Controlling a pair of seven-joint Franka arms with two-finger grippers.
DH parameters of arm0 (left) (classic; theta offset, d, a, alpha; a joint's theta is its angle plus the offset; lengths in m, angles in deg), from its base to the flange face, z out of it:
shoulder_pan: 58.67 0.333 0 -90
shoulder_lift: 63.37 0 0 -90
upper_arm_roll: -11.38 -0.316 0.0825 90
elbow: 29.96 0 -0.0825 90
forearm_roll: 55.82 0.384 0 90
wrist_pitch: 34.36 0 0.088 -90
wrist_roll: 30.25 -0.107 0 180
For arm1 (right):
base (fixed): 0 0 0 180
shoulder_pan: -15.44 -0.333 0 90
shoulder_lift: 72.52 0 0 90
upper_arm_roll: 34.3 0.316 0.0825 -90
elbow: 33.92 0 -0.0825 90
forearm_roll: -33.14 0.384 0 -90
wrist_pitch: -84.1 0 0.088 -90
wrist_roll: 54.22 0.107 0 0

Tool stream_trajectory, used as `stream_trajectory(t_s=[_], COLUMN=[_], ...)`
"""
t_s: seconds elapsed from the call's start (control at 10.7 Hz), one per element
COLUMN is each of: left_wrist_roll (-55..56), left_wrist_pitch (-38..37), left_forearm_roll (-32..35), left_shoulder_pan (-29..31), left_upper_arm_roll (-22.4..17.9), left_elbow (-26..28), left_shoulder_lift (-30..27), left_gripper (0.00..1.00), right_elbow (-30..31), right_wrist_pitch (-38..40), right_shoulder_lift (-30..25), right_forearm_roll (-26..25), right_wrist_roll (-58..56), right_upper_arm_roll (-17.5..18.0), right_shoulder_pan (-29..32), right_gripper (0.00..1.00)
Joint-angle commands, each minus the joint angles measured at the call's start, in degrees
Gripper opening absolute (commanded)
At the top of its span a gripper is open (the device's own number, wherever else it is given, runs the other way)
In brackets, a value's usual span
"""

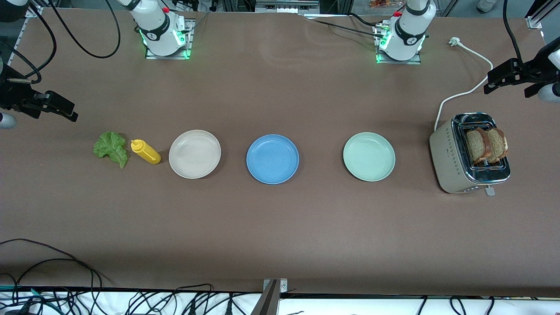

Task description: Make sandwich in blue plate with both arms

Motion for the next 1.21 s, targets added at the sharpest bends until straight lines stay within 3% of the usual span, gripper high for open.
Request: stream_trajectory(t_s=[0.0,1.12], left_wrist_roll=[-1.1,-1.0], left_wrist_pitch=[-0.5,0.9], left_forearm_roll=[-0.7,-0.4], left_shoulder_pan=[0.2,0.1], left_upper_arm_roll=[-0.7,-1.7], left_elbow=[1.3,2.3], left_shoulder_lift=[-0.6,-0.3], left_gripper=[1.00,1.00], right_elbow=[-1.8,-1.8], right_wrist_pitch=[1.1,1.1], right_shoulder_lift=[0.7,0.8], right_forearm_roll=[0.4,0.7], right_wrist_roll=[0.4,0.4], right_upper_arm_roll=[-0.2,-0.2], right_shoulder_pan=[-0.1,-0.1], right_gripper=[1.00,1.00])
